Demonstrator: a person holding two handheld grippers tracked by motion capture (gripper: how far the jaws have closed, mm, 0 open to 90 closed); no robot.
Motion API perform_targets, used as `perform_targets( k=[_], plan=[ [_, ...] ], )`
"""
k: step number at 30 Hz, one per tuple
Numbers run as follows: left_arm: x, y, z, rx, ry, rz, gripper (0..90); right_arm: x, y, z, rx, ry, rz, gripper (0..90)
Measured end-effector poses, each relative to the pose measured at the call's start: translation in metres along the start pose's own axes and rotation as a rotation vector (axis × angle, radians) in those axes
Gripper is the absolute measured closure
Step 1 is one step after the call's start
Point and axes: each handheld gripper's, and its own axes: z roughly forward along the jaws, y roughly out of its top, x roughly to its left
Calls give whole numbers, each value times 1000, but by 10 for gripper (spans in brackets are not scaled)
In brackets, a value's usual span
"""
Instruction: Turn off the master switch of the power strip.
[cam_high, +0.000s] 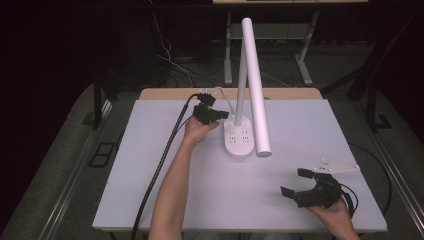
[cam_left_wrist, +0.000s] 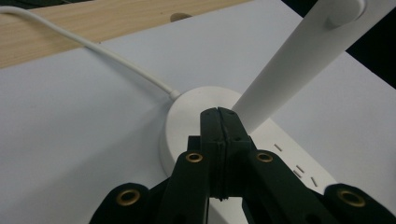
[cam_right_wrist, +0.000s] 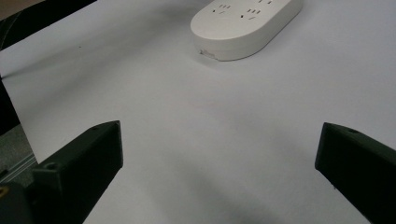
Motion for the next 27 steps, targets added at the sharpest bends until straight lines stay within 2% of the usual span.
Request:
perform_targets(
  k=[3,4,5,9,17,21,25,27],
  plan=[
    [-1,-2,4,-9,0,-18,899,0,0,0,0,0,0,4],
    [0,-2,4,2,0,-3,899,0,0,0,0,0,0,4],
    [-1,-3,6,-5,3,-14,899,0,0,0,0,0,0,4],
    [0,-5,10,8,3,7,899,0,0,0,0,2,-2,4],
    [-1,-8,16,4,1,-17,899,-1,0,0,0,1,1,4],
    [-2,-10,20,8,-3,-16,899,-1,0,0,2,2,2,4],
    [-2,-12,23,25,2,-12,899,-1,0,0,1,3,1,4],
    [-2,-14,23,46,11,12,899,-1,0,0,2,3,1,4]
  ],
)
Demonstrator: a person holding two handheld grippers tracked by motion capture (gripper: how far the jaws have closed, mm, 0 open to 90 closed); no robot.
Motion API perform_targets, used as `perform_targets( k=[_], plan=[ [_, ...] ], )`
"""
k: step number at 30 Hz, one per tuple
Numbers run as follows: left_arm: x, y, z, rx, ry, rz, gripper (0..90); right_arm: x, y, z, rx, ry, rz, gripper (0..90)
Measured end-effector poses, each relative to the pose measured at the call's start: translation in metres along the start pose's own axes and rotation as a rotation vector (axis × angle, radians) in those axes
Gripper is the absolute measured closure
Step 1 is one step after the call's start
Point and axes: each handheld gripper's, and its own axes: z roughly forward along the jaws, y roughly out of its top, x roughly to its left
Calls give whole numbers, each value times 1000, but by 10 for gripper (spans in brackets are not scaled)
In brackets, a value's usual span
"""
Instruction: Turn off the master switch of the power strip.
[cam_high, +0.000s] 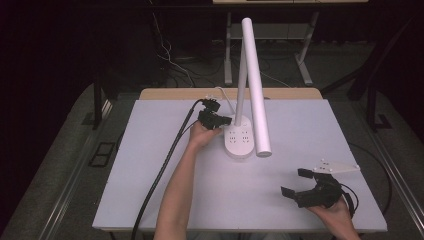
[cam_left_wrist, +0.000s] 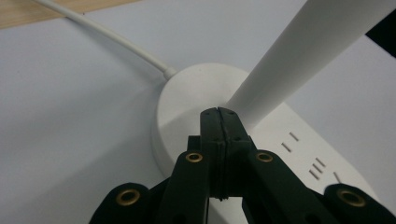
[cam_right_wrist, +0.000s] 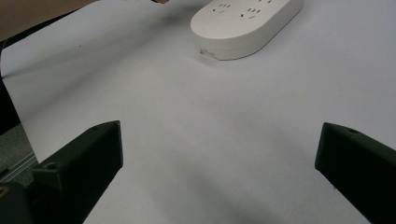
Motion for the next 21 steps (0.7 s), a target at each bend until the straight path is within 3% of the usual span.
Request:
perform_targets(
  k=[6,11,14,18,21],
  plan=[
    [1,-8,2,-60,-17,-52,899,0,0,0,0,-1,0,4],
    [-1,-8,4,-56,13,-17,900,0,0,0,2,0,-4,4],
    [-1,-9,4,-53,-3,-40,900,0,0,0,3,1,-3,4],
    [-3,-9,4,-42,16,-31,900,0,0,0,3,5,0,4],
    [-1,-10,4,-58,-3,-63,900,1,0,0,1,4,-9,4]
  ],
)
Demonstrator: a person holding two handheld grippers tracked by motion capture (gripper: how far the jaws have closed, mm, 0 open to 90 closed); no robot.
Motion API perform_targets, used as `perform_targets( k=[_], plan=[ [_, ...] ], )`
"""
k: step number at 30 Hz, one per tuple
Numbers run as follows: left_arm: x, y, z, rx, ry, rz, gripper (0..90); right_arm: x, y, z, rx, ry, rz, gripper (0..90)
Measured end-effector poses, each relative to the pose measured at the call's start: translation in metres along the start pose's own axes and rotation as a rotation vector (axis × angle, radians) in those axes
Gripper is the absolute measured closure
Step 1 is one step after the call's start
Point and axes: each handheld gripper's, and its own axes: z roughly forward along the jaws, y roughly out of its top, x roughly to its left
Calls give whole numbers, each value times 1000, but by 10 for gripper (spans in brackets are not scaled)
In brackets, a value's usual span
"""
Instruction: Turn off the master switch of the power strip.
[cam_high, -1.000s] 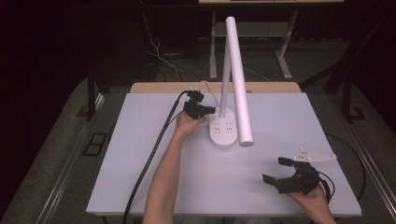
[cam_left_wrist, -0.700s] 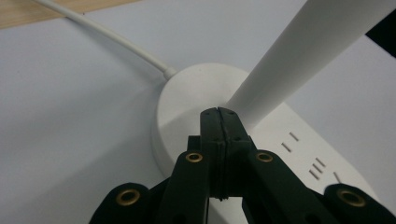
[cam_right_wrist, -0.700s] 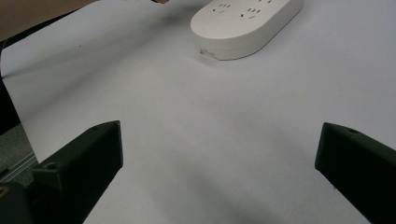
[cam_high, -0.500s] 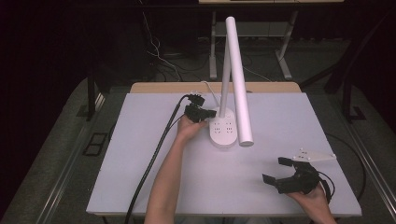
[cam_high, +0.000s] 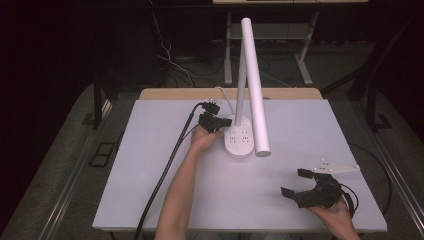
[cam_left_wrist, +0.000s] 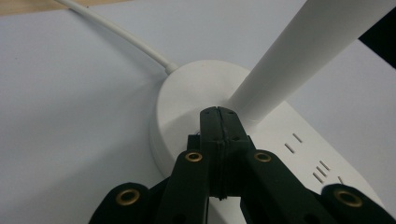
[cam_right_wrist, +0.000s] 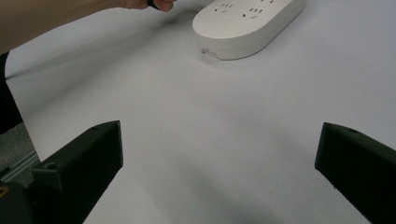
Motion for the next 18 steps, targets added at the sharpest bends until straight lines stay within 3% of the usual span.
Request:
perform_targets(
  k=[2,8,11,13,18],
  plan=[
    [3,-1,0,-6,-16,-24,900,1,0,0,-1,-3,-2,4],
    [2,-1,0,-2,-8,-42,900,-1,0,-2,-12,-7,9,4],
    [9,-2,0,-8,-47,-98,900,0,0,-3,-13,-10,7,4],
    [8,-2,0,-5,-44,-88,900,1,0,-3,-16,-10,5,4],
    [9,-3,1,-8,-45,-114,900,0,0,-3,-15,-9,6,4]
  ],
)
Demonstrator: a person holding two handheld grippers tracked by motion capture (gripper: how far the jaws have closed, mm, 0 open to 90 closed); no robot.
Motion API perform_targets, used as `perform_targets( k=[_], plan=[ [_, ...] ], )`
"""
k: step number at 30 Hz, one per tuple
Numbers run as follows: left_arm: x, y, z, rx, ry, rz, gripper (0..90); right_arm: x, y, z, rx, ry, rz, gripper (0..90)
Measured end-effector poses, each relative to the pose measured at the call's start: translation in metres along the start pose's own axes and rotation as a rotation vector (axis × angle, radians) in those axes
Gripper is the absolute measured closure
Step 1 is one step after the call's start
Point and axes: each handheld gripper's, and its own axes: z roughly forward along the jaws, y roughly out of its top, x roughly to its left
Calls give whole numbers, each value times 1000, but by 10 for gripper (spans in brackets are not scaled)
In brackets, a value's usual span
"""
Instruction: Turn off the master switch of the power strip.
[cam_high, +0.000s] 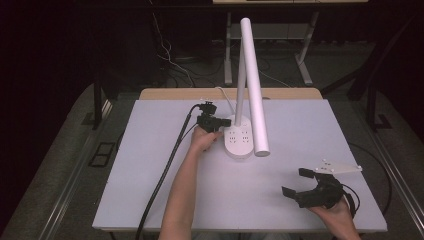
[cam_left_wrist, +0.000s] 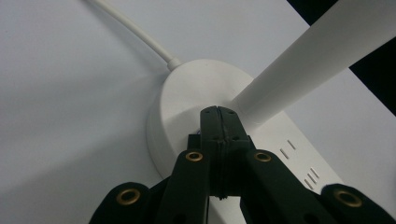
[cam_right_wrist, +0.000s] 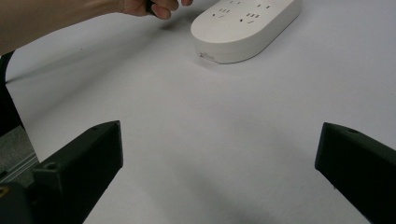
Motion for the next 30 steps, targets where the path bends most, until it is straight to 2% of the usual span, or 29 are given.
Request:
perform_targets(
  k=[1,4,6,9,10,14,16,20,23,30],
  plan=[
    [-2,0,0,0,9,10,900,0,0,0,-1,0,-1,4],
    [-4,-1,0,-7,21,0,900,0,0,0,-2,-1,0,4],
    [-4,-2,0,-13,24,10,900,0,0,0,-3,-1,-5,4],
    [1,-7,-1,-47,-8,-27,900,0,0,0,0,-1,0,4],
    [1,-7,-1,-53,-6,-28,900,0,0,0,0,-1,-1,4],
    [1,-8,-1,-65,-4,-15,900,0,-1,1,4,1,2,4],
    [-2,-9,-2,-91,20,11,900,0,0,1,1,0,-1,4],
    [-2,-9,-2,-107,20,0,900,-1,-1,0,0,-5,-5,4],
    [2,-8,-7,-146,-2,-27,900,-1,0,-1,-7,-6,1,4],
    [8,3,-33,-190,9,-25,900,-2,0,0,-5,-6,4,4]
  ],
)
